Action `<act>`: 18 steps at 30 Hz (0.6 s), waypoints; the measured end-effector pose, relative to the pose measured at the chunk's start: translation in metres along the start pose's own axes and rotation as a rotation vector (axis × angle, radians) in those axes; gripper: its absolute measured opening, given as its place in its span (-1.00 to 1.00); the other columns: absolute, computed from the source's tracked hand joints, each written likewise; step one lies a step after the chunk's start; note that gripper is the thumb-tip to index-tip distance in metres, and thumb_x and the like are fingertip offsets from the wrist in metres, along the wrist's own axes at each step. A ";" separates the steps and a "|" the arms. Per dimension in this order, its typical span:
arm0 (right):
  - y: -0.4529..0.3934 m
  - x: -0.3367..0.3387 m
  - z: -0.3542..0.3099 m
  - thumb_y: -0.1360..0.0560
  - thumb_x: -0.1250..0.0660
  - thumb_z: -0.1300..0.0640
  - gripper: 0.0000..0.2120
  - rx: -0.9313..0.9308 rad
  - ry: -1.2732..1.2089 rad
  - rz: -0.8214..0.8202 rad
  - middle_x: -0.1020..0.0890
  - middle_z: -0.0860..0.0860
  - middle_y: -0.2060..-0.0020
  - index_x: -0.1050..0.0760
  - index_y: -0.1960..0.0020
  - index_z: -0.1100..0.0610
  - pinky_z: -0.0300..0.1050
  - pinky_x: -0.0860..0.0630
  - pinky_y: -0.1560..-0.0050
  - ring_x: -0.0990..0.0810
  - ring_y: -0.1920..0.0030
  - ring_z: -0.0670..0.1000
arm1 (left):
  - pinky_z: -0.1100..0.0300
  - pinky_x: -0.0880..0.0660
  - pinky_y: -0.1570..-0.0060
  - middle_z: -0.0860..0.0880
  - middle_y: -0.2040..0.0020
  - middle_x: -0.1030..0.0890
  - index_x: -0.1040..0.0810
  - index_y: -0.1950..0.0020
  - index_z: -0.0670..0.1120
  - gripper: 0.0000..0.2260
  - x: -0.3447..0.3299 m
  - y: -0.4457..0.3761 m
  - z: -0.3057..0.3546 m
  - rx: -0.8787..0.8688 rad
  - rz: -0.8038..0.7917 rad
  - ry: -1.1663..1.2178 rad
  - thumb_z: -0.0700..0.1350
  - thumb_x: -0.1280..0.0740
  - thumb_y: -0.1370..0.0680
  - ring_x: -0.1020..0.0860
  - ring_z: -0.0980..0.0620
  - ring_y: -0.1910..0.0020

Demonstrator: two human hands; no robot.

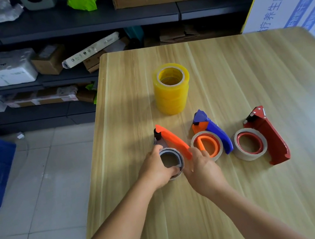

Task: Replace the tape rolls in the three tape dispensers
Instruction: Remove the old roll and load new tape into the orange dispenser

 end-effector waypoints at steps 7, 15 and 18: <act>-0.001 0.004 0.007 -0.55 -0.22 -0.02 -0.79 -0.081 -0.058 -0.002 -0.51 -0.02 0.17 -0.38 -0.10 0.08 -0.09 -0.41 0.31 -0.52 0.28 0.04 | 0.26 -0.30 -0.12 0.01 -0.41 -0.35 -0.17 -0.51 0.04 -0.24 -0.001 -0.002 0.000 -0.026 -0.053 -0.030 0.02 -0.47 -0.40 -0.38 0.01 -0.35; 0.009 -0.052 0.025 -0.51 -0.32 0.12 -0.86 -0.557 -0.774 -0.196 -0.65 0.03 0.13 -0.56 -0.06 0.09 -0.05 -0.56 0.05 -0.60 0.14 0.01 | 0.31 -0.35 -0.06 0.02 -0.34 -0.49 -0.35 -0.45 0.03 -0.50 0.008 0.000 -0.006 -0.022 -0.013 0.086 -0.19 -0.31 -0.52 -0.49 0.04 -0.20; 0.006 -0.056 0.028 -0.47 -0.34 0.18 -0.88 -0.599 -0.823 -0.213 -0.62 0.09 0.22 -0.58 0.04 0.20 -0.05 -0.51 0.13 -0.52 0.22 0.03 | 0.38 -0.35 0.14 0.05 -0.30 -0.52 -0.39 -0.42 0.07 -0.55 0.011 -0.001 -0.004 -0.036 0.013 0.093 -0.22 -0.27 -0.54 -0.47 0.12 -0.03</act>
Point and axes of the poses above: each hand's wrist, its own y-axis away from the middle knuckle, its own x-axis out of the back of the hand, z = x × y, the point moved 8 cm from there along -y, towards the middle knuckle
